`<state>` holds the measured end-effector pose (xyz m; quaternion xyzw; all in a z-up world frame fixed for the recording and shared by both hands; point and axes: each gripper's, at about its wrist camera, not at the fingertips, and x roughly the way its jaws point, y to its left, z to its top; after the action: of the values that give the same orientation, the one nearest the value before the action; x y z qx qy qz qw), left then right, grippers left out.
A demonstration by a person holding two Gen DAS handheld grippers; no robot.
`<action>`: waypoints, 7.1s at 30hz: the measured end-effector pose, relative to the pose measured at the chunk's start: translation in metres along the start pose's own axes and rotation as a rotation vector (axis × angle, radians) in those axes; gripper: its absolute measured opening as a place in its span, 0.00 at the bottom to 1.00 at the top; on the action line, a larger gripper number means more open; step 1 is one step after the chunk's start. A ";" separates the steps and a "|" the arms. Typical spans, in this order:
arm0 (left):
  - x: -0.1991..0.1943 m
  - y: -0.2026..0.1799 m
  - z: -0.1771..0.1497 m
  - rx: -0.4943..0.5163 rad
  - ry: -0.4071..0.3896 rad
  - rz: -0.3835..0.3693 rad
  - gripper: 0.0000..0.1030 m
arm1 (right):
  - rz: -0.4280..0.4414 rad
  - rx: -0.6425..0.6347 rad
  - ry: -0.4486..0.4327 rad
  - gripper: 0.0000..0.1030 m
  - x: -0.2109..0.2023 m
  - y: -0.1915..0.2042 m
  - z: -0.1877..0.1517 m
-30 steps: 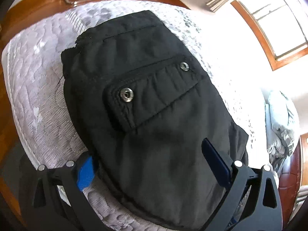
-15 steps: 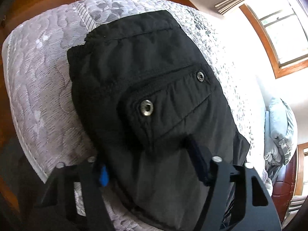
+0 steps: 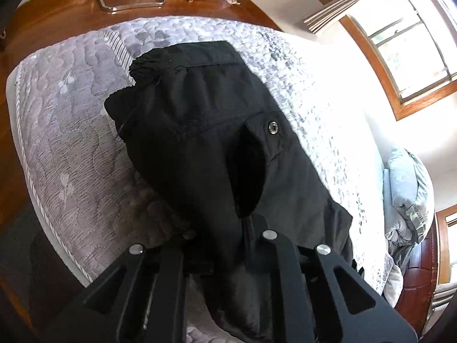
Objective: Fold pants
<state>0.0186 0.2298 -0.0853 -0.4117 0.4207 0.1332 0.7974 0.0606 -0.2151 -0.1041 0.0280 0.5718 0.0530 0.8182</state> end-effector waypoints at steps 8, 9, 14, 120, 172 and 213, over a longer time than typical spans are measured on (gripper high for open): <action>-0.031 -0.049 -0.012 0.160 -0.092 -0.056 0.09 | 0.023 0.000 -0.011 0.77 -0.001 -0.003 -0.003; -0.034 -0.058 -0.015 0.189 -0.101 -0.061 0.09 | 0.027 -0.001 -0.013 0.77 -0.001 -0.004 -0.003; -0.047 -0.100 -0.036 0.334 -0.141 -0.086 0.10 | 0.053 0.016 -0.024 0.77 -0.005 -0.010 -0.005; 0.064 -0.177 -0.134 0.767 0.272 0.174 0.88 | 0.099 -0.038 -0.005 0.31 -0.011 -0.004 0.084; 0.039 -0.247 -0.206 0.905 0.245 0.113 0.89 | 0.013 0.199 -0.092 0.22 -0.058 -0.139 0.007; 0.042 -0.227 -0.195 0.916 0.253 0.118 0.90 | 0.063 0.079 -0.118 0.47 -0.079 -0.099 0.022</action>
<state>0.0618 -0.0679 -0.0546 -0.0064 0.5525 -0.0720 0.8304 0.0592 -0.3229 -0.0332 0.0811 0.5229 0.0544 0.8468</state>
